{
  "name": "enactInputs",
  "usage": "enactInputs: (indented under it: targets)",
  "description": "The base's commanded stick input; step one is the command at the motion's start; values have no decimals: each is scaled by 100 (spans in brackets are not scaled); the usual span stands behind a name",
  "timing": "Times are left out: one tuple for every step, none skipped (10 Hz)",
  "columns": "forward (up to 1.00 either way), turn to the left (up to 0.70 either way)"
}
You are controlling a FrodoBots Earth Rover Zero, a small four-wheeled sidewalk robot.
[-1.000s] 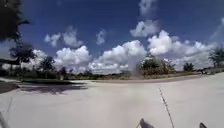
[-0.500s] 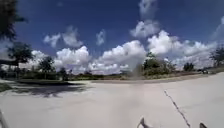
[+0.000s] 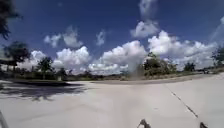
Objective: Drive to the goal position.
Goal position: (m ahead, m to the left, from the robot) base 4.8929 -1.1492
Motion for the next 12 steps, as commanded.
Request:
enactInputs:
  targets:
    - [70,14]
    - [70,14]
    - [70,14]
    - [70,14]
    - [70,14]
    - [70,14]
    - [70,14]
    - [70,14]
    - [70,14]
    - [70,5]
    - [70,0]
    - [70,0]
